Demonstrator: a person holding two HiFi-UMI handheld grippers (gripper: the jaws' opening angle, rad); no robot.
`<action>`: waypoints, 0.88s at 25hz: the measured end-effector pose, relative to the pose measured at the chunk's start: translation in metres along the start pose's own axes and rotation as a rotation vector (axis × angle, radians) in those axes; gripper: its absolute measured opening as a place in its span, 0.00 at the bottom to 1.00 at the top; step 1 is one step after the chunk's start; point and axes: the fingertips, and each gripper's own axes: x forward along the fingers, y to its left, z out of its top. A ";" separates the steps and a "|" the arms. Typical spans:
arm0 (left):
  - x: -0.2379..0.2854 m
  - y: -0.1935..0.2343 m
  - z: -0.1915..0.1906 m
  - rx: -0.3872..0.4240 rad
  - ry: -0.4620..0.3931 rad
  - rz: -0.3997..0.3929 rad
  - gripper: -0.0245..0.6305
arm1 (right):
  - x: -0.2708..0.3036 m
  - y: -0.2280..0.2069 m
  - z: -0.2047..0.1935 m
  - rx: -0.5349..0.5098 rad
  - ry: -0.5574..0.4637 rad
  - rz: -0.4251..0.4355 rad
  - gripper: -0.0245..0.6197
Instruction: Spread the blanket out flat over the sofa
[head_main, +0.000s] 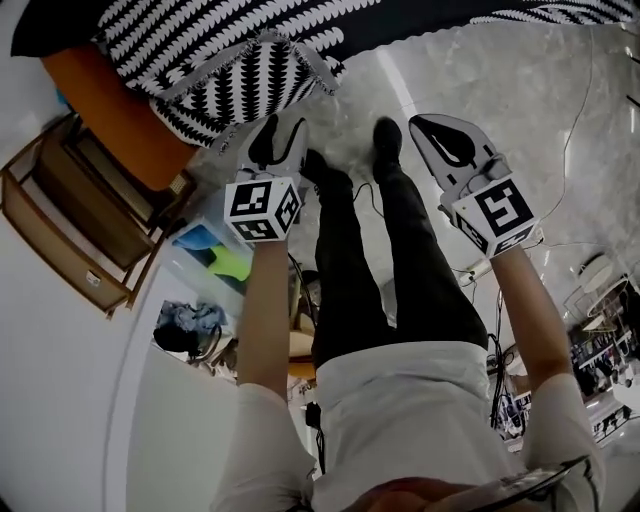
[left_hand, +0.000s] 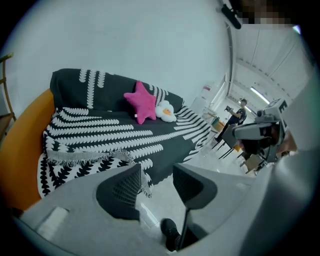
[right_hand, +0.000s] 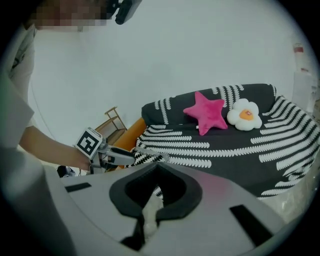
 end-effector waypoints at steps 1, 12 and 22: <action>0.011 0.004 -0.006 -0.010 0.007 0.002 0.35 | 0.008 -0.004 -0.007 0.004 0.002 0.005 0.03; 0.109 0.040 -0.040 -0.040 0.024 0.036 0.35 | 0.072 -0.027 -0.057 0.002 0.026 0.076 0.03; 0.175 0.065 -0.059 -0.081 0.051 0.093 0.37 | 0.098 -0.048 -0.075 -0.007 0.027 0.106 0.03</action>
